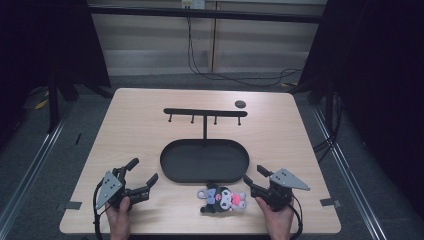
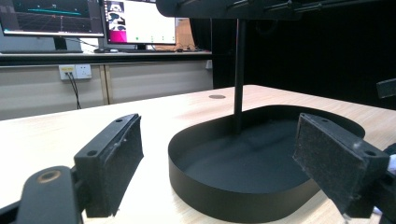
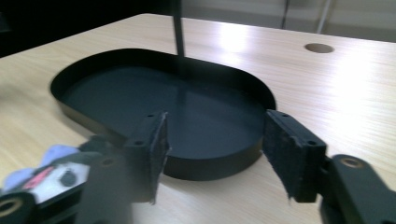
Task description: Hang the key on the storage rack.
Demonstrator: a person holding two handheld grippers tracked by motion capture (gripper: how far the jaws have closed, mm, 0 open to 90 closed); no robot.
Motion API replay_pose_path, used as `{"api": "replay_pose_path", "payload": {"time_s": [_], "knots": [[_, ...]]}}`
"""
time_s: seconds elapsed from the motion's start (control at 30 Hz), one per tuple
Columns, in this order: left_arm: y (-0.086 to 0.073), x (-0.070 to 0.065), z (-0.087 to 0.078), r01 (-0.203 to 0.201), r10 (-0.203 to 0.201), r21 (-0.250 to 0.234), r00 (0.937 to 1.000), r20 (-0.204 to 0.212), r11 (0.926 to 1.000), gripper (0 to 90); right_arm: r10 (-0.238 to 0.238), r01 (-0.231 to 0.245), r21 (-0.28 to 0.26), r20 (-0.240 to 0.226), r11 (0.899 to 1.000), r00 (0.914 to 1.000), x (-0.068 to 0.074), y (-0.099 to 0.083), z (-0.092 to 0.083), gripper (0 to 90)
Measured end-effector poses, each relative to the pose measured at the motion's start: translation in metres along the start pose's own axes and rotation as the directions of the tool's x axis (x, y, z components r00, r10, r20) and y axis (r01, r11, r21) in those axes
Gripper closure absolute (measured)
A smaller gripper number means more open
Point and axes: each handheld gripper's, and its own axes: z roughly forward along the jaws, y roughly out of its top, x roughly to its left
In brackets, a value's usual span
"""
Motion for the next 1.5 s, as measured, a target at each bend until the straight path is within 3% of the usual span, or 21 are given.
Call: {"api": "replay_pose_path", "payload": {"time_s": [0.07,0.1,0.17,0.27,0.37,0.6,0.73,0.83,0.93,1.0,1.03,1.1,1.17,1.2,1.23,1.27,1.3,1.33,1.4,1.47,1.5], "knots": [[0.000,0.000,0.000,0.000,0.000,0.000,1.0000,0.000,1.0000,15.4,-0.016,0.016,0.013,-0.017,1.000,0.9997,0.002,0.005,0.000,42.7],[0.000,0.000,0.000,0.000,0.000,0.000,1.0000,0.000,1.0000,15.4,0.002,0.000,0.058,-0.041,0.998,0.9991,0.004,0.010,0.000,43.5],[0.000,0.000,0.000,0.000,0.000,-0.001,1.0000,0.000,1.0000,15.4,-0.014,0.018,0.091,-0.049,0.996,0.9987,0.006,0.015,0.001,44.0],[0.000,0.000,0.000,0.000,0.000,0.000,1.0000,0.000,1.0000,15.4,-0.019,0.025,0.095,-0.063,0.995,0.9978,0.009,0.019,0.002,43.0],[0.000,0.000,0.000,0.000,0.000,0.000,1.0000,0.001,1.0000,15.4,-0.019,0.038,0.159,-0.123,0.987,0.9922,0.013,0.028,0.006,40.2],[0.000,0.000,0.000,0.000,0.000,0.000,1.0000,0.000,1.0000,15.4,-0.019,0.058,0.225,-0.167,0.973,0.9857,0.019,0.037,0.014,33.5],[0.000,0.000,0.000,0.000,0.000,0.000,1.0000,0.000,1.0000,15.4,-0.047,0.096,0.263,-0.190,0.960,0.9806,0.025,0.045,0.020,32.0],[0.000,0.000,0.000,0.000,0.000,0.000,1.0000,0.000,1.0000,15.4,-0.060,0.131,0.305,-0.230,0.943,0.9714,0.029,0.052,0.026,34.7],[0.000,0.000,0.000,0.000,0.000,0.000,1.0000,0.000,1.0000,15.4,-0.041,0.148,0.347,-0.299,0.926,0.9532,0.032,0.059,0.033,38.4],[0.000,0.000,0.000,0.000,0.000,0.000,1.0000,0.000,1.0000,15.4,-0.037,0.152,0.359,-0.308,0.921,0.9508,0.033,0.061,0.035,36.1],[0.000,0.000,0.000,0.000,0.000,0.000,1.0000,0.000,1.0000,15.4,-0.027,0.162,0.386,-0.332,0.908,0.9430,0.035,0.064,0.041,33.1],[0.000,0.000,0.000,0.000,0.000,0.000,1.0000,0.000,1.0000,15.4,-0.035,0.178,0.400,-0.340,0.899,0.9397,0.037,0.067,0.044,31.0],[0.000,0.000,0.000,0.000,0.000,0.000,1.0000,0.000,1.0000,15.4,-0.049,0.209,0.423,-0.359,0.882,0.9322,0.041,0.072,0.048,31.0],[0.000,0.000,0.000,0.000,0.000,0.000,1.0000,0.000,1.0000,15.4,-0.049,0.209,0.423,-0.359,0.882,0.9322,0.041,0.072,0.048,31.0],[0.000,0.000,0.000,-0.003,0.003,0.000,1.0000,0.001,1.0000,15.4,-0.058,0.233,0.446,-0.373,0.864,0.9261,0.046,0.075,0.052,30.9],[0.000,0.000,0.000,-0.003,0.003,0.000,1.0000,0.001,1.0000,15.4,-0.058,0.233,0.446,-0.373,0.864,0.9261,0.046,0.075,0.052,30.9],[0.000,0.000,0.000,-0.002,0.002,0.000,1.0000,0.001,1.0000,15.4,-0.102,0.271,0.445,-0.367,0.854,0.9244,0.052,0.079,0.055,32.7],[0.000,0.000,0.000,0.000,0.000,0.000,1.0000,0.001,1.0000,15.4,-0.106,0.279,0.452,-0.371,0.847,0.9226,0.054,0.079,0.056,35.3],[0.000,0.000,0.000,0.000,0.000,0.000,1.0000,0.001,1.0000,15.4,-0.085,0.297,0.477,-0.417,0.827,0.9050,0.056,0.081,0.062,35.7],[0.000,0.000,0.000,0.000,0.000,0.000,1.0000,0.001,1.0000,15.4,-0.055,0.288,0.495,-0.433,0.820,0.8996,0.056,0.082,0.066,35.4],[0.000,0.000,0.000,-0.003,0.003,0.000,1.0000,0.001,1.0000,15.4,-0.060,0.304,0.526,-0.431,0.794,0.9006,0.057,0.083,0.071,39.1]]}}
